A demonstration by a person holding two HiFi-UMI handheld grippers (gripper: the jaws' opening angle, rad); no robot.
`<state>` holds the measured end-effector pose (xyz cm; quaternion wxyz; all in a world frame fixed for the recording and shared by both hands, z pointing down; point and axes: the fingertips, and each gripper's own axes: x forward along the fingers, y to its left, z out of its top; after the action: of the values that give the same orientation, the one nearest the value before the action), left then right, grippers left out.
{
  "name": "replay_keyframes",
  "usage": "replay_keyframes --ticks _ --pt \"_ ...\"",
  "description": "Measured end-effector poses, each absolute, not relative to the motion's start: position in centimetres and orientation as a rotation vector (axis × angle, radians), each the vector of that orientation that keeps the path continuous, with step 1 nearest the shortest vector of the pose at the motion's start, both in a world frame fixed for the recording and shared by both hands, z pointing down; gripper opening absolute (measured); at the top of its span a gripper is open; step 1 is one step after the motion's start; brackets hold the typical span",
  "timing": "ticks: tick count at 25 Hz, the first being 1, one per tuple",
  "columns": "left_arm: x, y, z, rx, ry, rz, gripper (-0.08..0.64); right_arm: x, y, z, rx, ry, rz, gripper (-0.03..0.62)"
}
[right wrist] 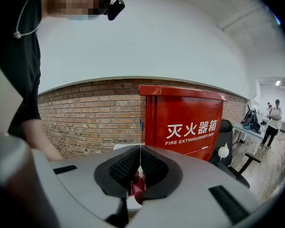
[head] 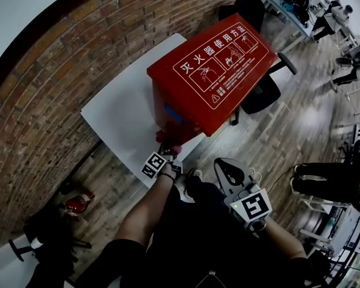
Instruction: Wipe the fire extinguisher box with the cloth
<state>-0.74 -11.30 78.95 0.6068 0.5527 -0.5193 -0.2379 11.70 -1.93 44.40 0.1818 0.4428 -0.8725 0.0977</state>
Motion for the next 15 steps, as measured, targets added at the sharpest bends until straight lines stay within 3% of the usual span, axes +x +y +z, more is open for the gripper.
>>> replay_keyframes --ticks 15 --pt "-1.0 -11.4 75.6 1.276 -1.152 -0.615 0.126 11.6 -2.5 44.2 1.206 -2.493 0.244 0.020"
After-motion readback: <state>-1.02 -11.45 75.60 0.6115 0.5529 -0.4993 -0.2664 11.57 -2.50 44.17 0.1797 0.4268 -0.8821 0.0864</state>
